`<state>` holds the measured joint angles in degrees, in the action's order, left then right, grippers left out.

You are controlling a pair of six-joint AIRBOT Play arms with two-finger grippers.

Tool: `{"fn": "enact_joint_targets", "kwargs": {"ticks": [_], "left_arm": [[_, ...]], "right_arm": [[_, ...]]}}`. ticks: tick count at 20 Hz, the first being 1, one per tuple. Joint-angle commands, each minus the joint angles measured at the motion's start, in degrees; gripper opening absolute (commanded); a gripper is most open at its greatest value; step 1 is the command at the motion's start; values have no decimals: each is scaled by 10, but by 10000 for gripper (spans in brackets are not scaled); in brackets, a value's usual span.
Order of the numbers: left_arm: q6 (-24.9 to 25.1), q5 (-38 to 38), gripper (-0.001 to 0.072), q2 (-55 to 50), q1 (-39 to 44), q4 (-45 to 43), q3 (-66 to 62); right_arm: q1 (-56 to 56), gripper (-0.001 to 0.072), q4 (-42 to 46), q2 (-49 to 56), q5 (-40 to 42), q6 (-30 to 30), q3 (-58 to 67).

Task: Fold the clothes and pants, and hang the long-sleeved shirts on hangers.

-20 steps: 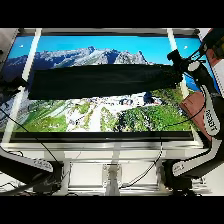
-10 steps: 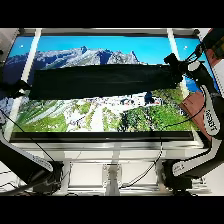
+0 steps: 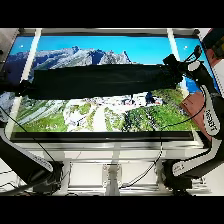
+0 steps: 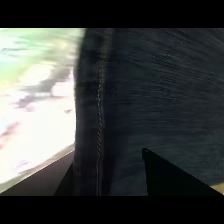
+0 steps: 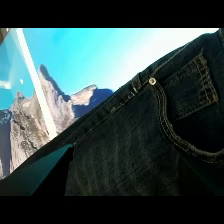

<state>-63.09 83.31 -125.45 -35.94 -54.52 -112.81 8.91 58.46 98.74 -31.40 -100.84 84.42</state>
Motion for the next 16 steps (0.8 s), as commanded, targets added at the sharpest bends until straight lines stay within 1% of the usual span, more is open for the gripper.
{"fn": "enact_joint_targets", "kwargs": {"ticks": [1, 2, 3, 4, 5, 7, 9, 11, 13, 16], "left_arm": [[25, -14, 423, 0, 23, 10, -1], [25, -22, 318, 0, 29, 10, -1], [25, -31, 150, 0, 35, 10, -1], [27, -37, 27, 2, 41, 13, -2], [30, -38, 23, 4, 46, 23, -5], [40, -36, 23, 16, 54, 45, -24], [40, -37, 23, 40, 64, 53, -48], [40, -44, 24, 76, 74, 67, -50], [40, -36, 23, 112, 82, 104, -50], [40, -5, 23, 164, 98, 178, -50]], "right_arm": [[0, 676, -2, 0, -7, 0, 0], [0, 676, -2, 0, -8, 0, 0], [0, 675, -2, -1, -8, 0, 0], [0, 671, -2, -2, -9, 1, 0], [0, 580, -2, -5, -10, 10, 1], [0, 300, -2, -19, -22, 38, 1], [-1, 36, -2, -40, -47, 94, 6], [-10, 37, -1, -61, -71, 145, 23], [-37, 36, 2, -70, -63, 160, 46], [-100, 34, 9, -62, -44, 161, 88]]}}
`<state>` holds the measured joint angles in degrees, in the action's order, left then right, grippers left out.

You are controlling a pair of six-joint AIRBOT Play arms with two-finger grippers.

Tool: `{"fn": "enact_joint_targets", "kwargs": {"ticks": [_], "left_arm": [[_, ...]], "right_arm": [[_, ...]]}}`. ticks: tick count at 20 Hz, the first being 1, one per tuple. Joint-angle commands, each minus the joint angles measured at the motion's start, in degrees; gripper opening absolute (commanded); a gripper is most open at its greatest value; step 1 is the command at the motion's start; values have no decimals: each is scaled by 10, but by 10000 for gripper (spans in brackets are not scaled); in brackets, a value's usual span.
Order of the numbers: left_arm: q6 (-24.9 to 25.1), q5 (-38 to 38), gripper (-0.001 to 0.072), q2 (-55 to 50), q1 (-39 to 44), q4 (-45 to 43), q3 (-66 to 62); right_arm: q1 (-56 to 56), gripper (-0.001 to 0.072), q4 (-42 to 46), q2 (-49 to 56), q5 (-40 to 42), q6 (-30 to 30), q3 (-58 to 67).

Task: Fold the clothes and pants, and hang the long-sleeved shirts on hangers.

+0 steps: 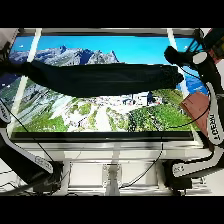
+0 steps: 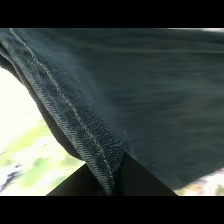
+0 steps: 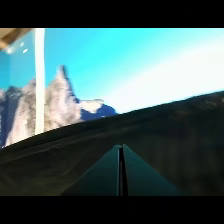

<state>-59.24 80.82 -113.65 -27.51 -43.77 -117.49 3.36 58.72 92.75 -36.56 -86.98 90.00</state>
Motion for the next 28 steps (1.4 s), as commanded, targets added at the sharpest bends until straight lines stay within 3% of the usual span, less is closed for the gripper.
{"fn": "enact_joint_targets", "kwargs": {"ticks": [1, 5, 10, 15, 19, 28], "left_arm": [[1, 29, 23, 64, 22, 76, -3], [-13, 44, 23, 123, 56, 83, -3], [-66, 45, 23, 160, 82, 115, -3], [-66, 45, 23, 163, 86, 160, -1], [-64, 42, 24, 162, 94, 160, 23], [-63, 9, 24, 136, 174, 160, 30]], "right_arm": [[-70, 34, 13, 3, 7, 22, 46], [-178, 32, 17, 53, 9, 15, 93], [-292, 31, 14, 180, 16, -65, 182], [-377, 30, -5, 308, -7, -123, 290], [-426, 30, -50, 339, 23, -127, 290], [-444, 32, -46, 343, 39, -124, 289]]}}
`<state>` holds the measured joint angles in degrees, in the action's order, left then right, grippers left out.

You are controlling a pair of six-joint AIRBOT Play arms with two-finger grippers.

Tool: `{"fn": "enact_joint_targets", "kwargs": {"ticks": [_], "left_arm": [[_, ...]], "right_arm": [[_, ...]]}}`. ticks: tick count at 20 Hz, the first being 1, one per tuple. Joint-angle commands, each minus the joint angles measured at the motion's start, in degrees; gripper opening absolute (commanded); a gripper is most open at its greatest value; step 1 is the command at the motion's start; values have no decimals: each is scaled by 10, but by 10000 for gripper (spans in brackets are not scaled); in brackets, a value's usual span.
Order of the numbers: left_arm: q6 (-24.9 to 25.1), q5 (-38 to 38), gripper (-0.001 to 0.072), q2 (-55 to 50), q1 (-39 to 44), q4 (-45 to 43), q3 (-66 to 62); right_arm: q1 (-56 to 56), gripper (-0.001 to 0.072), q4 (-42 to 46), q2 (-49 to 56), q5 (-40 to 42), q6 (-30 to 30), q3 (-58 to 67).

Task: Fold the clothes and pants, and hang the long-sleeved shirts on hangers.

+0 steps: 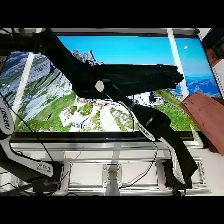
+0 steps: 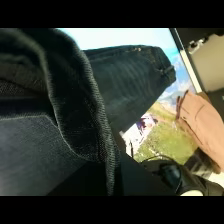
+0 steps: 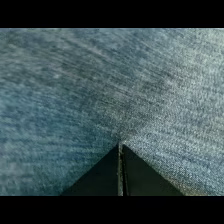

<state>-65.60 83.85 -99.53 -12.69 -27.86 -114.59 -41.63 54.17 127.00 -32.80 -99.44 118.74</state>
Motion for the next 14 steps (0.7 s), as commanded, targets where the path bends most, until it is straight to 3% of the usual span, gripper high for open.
{"fn": "enact_joint_targets", "kwargs": {"ticks": [1, 4, 6, 8, 11, 14], "left_arm": [[0, -36, 24, -8, 38, 0, 1], [0, -76, 24, -21, 77, 1, 1], [0, -96, 24, -37, 110, 0, 1], [10, -112, 23, -58, 148, 0, 1], [30, -154, 23, -98, 214, -2, 1], [31, -187, 23, -142, 272, -2, 1]], "right_arm": [[19, 32, 5, -6, -16, 2, 1], [69, 32, 99, -52, -122, 53, 1], [110, 33, 201, -101, -230, 59, 1], [153, 34, 259, -158, -338, 101, 1], [211, 35, 275, -236, -440, 151, 1], [260, 35, 275, -293, -459, 151, 1]]}}
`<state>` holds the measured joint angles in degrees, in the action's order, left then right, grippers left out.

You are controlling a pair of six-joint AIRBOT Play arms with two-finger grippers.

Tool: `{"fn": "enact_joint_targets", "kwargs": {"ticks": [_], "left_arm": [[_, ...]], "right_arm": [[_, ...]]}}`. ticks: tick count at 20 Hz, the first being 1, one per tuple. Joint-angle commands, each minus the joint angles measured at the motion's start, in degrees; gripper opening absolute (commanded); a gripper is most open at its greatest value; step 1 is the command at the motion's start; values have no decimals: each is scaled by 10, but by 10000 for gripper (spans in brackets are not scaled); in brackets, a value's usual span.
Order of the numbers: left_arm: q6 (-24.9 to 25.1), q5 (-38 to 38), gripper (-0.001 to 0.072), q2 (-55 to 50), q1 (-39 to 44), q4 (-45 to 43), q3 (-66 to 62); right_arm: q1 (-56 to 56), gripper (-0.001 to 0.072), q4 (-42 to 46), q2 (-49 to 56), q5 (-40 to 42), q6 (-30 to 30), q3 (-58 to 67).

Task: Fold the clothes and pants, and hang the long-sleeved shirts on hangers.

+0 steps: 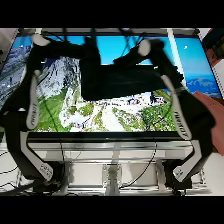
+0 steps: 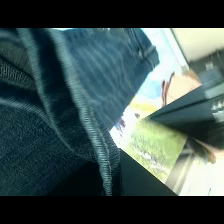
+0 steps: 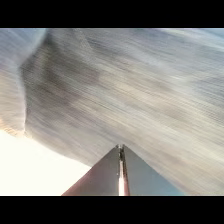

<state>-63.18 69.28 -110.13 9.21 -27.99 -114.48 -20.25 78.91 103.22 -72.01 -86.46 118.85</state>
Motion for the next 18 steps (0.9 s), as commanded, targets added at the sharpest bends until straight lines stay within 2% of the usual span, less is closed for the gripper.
{"fn": "enact_joint_targets", "kwargs": {"ticks": [1, 4, 5, 6, 7, 10, 13, 16, 18], "left_arm": [[6, -60, 23, -53, 71, -5, 0], [6, -97, 46, -101, 112, -15, 0], [6, -90, 238, -111, 122, -15, 0], [6, -82, 592, -116, 130, -15, 0], [6, -73, 702, -116, 134, -15, 0], [6, -57, 706, -99, 125, -13, -1], [6, -32, 703, -53, 67, -24, -1], [2, 16, 702, 1, -24, -127, -1], [-36, 65, 702, 14, -85, -214, -1]], "right_arm": [[59, 36, 28, -68, -65, 22, 0], [80, 36, 28, -84, -65, 21, 0], [84, 36, 28, -85, -64, 21, -3], [85, 37, 29, -85, -64, 21, -8], [85, 36, 33, -85, -64, 22, -16], [85, 36, 38, -84, -52, 22, -43], [85, 37, 48, -84, -43, 22, -49], [85, 36, 61, -84, -42, 22, -49], [85, 36, 63, -84, -37, 22, -49]]}}
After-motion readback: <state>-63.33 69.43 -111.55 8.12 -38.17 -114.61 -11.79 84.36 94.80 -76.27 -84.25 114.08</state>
